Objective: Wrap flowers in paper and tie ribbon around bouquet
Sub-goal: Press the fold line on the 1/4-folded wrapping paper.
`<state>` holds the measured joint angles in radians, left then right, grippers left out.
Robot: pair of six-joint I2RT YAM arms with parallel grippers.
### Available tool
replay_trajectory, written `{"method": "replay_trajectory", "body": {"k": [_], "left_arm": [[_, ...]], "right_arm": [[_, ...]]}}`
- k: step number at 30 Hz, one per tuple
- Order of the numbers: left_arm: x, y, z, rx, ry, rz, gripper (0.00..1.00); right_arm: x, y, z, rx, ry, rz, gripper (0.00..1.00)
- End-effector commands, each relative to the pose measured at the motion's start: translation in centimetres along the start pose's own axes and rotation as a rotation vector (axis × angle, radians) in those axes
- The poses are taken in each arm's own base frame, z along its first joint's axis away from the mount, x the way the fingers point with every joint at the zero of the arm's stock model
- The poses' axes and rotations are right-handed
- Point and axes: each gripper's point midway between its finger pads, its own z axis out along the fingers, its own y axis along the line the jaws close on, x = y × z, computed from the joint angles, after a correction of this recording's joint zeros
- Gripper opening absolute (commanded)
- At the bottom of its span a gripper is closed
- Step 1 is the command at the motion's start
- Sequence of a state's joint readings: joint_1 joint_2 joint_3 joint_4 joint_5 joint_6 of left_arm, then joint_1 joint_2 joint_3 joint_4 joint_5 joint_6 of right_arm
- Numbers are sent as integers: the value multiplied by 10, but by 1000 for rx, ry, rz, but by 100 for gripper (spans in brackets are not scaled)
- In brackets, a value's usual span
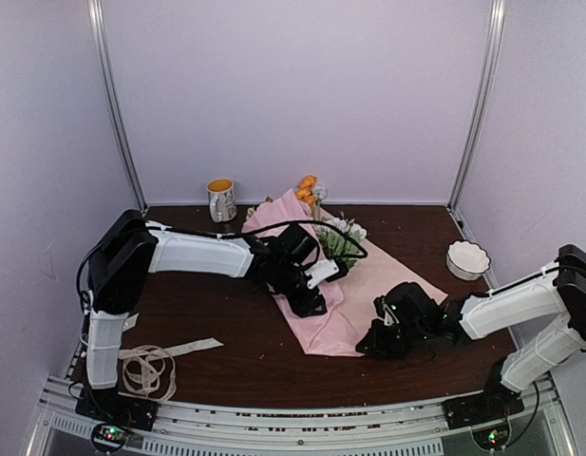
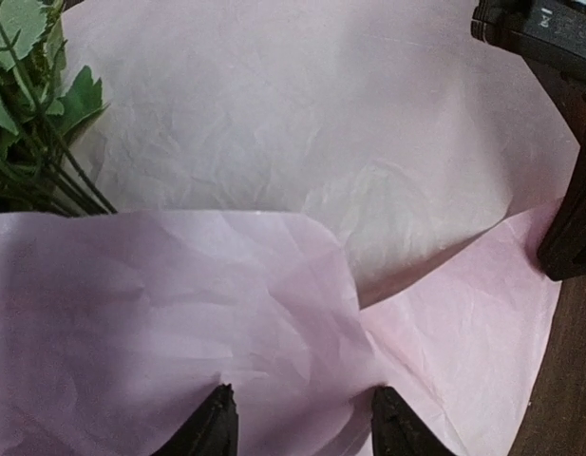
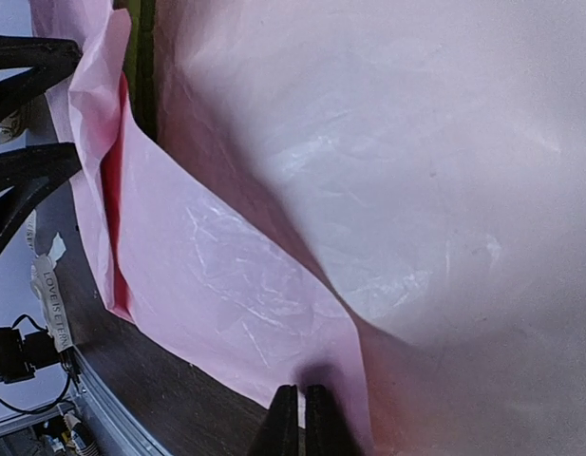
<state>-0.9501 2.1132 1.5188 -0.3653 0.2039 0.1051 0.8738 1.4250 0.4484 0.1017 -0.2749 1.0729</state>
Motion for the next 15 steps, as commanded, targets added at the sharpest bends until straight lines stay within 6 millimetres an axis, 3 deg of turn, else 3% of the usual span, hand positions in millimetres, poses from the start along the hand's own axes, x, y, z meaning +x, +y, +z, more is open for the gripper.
{"method": "replay_trajectory", "body": {"k": [1,6,10,12,15], "left_arm": [[4,-9,26,59,36,27,50],[3,-14,31,98,53,32,49],[5,-17,33,117,62,26,49],[6,-17,34,121,64,26,49],[6,-18,33,123,65,26,49]], "right_arm": [[1,-36,-8,182,0,-13,5],[-37,-33,-45,295,-115,-94,14],[-84,-52,-106,557,-352,-115,21],[-95,-65,-128,639,-408,-84,34],[-103,-73,-130,617,-418,-4,49]]}}
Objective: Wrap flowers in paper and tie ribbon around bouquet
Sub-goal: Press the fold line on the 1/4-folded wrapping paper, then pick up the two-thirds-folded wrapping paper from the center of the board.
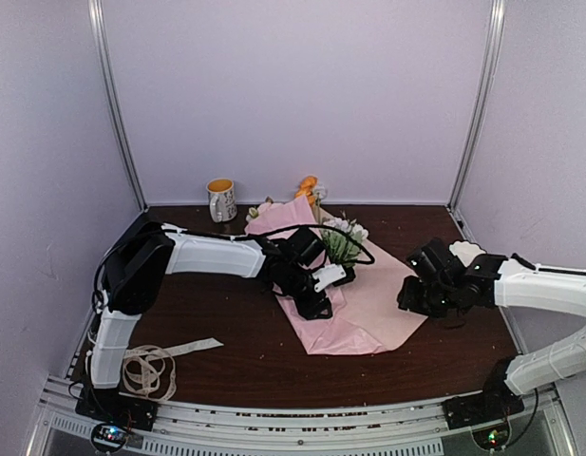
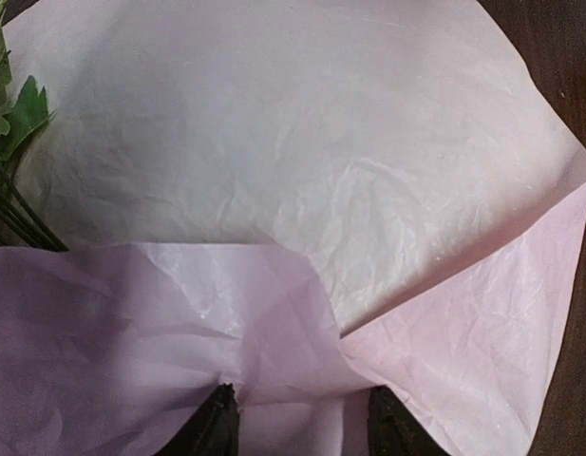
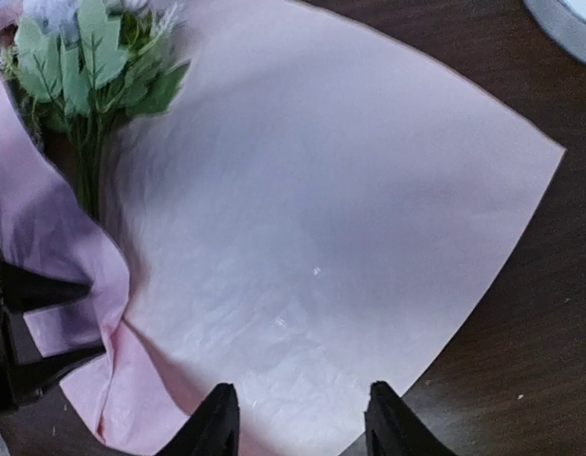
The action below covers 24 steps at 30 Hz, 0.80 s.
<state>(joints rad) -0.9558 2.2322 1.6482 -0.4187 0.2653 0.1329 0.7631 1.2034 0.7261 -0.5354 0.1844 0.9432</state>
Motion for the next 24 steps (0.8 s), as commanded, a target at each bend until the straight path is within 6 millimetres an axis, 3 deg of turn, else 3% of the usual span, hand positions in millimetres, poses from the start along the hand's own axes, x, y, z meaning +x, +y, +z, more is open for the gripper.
{"method": "replay_trajectory", "body": {"k": [1,6,9,12,17,24], "left_arm": [[10,-11,7,51,39,2,49],[13,-11,7,48,46,-4,49],[14,-10,7,45,48,-6,49],[14,-10,7,47,48,-7,49],[14,-11,7,47,48,-6,49],[14,-10,7,42,49,-8,48]], "right_arm": [[-12,-58,0,206,-27,45,52],[-25,-88,17,172,-5,253,54],[-24,-98,38,49,17,401,57],[-15,-94,57,-40,100,464,58],[-10,-81,78,-90,195,419,58],[-29,-60,77,-198,156,428,52]]}}
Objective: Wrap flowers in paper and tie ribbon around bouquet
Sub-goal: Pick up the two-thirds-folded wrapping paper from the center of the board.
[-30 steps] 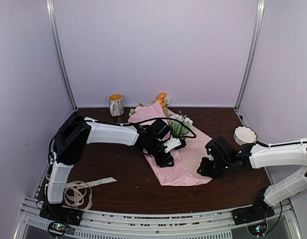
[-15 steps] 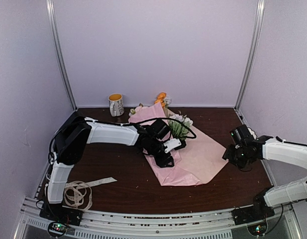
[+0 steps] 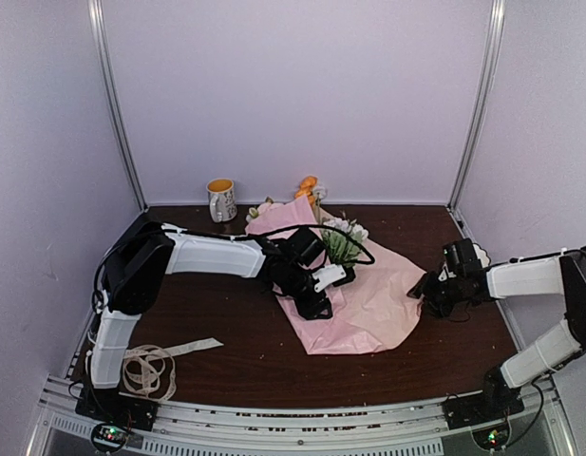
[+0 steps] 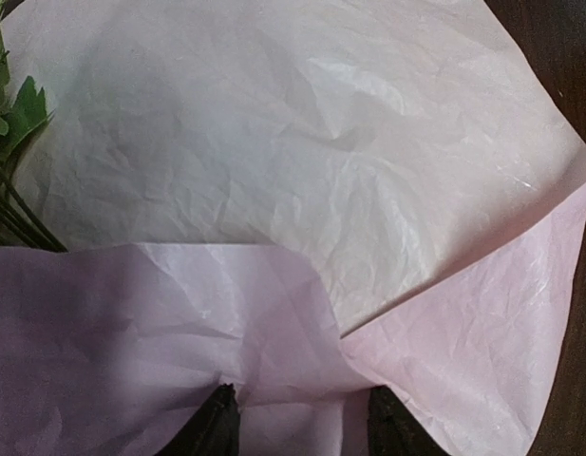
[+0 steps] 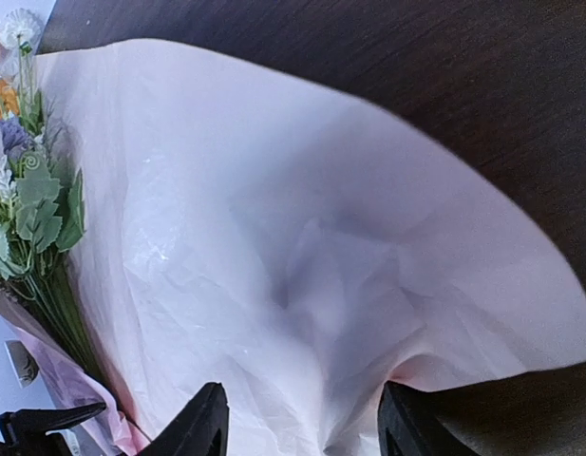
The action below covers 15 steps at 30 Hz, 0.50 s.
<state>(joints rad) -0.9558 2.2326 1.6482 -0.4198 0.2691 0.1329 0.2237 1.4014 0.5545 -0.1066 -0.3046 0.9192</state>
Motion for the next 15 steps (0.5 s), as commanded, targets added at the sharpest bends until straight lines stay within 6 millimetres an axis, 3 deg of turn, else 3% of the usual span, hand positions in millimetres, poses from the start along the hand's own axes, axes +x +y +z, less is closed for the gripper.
{"method": "replay_trajectory", "body": {"k": [1,5,10,15], "left_arm": [[14,-9,7,38,49,-7,48],[13,-9,7,40,48,-7,48],[14,-9,8,38,49,-8,48],[13,-9,7,38,48,-7,48]], "right_arm": [[5,12,-2,-75,31,-2,50],[0,31,-10,-158,10,-9,42],[4,53,-16,-285,26,-5,43],[19,39,-15,-225,61,-11,50]]}}
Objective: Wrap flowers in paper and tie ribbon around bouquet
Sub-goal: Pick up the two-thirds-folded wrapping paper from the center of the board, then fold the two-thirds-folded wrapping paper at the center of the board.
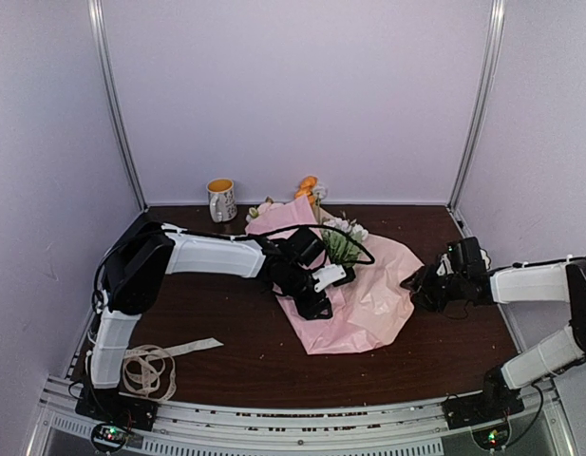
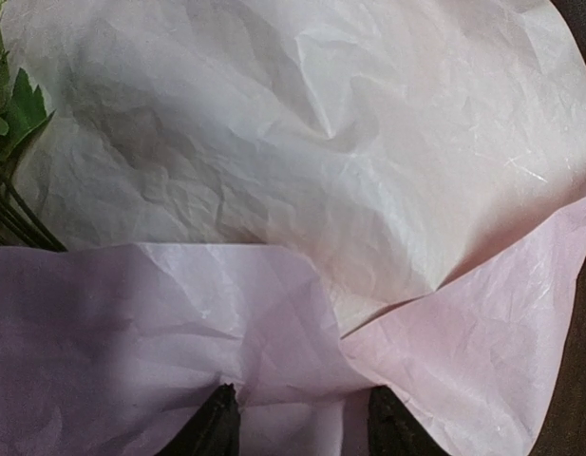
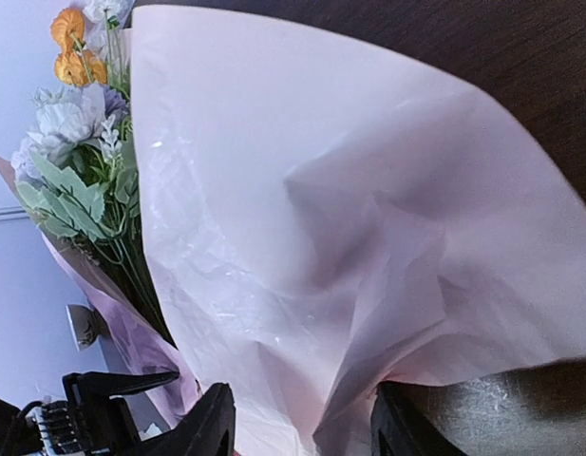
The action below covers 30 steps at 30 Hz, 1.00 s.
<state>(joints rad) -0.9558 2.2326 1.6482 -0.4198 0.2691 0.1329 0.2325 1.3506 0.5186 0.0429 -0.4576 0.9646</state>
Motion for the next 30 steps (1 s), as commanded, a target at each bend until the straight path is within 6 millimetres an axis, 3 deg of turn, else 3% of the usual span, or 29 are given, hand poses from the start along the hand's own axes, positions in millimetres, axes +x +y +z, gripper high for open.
{"method": "replay_trajectory", "body": {"k": [1,5,9,12,17,22,24,26,30], "left_arm": [[14,-9,8,39,50,-8,48],[14,-9,9,43,48,-8,48],[14,-9,9,42,49,-8,48],[14,-9,9,40,50,-8,48],[15,-9,8,40,50,-8,48],[15,-9,8,39,51,-8,48],[14,-9,8,42,50,-9,48],[15,-10,8,46,50,-9,48],[14,-10,7,50,42,-11,48]], "right_arm": [[15,-7,-6,4,24,-2,51],[35,-16,-10,14,58,17,52],[62,-7,-9,-19,112,21,53],[70,-4,-9,-27,126,19,53],[58,1,-9,-2,83,-24,39],[50,9,-3,24,75,-83,8],[49,25,-1,21,73,-138,0],[48,62,-1,-27,66,-232,0],[71,134,2,-189,122,-386,0]]}}
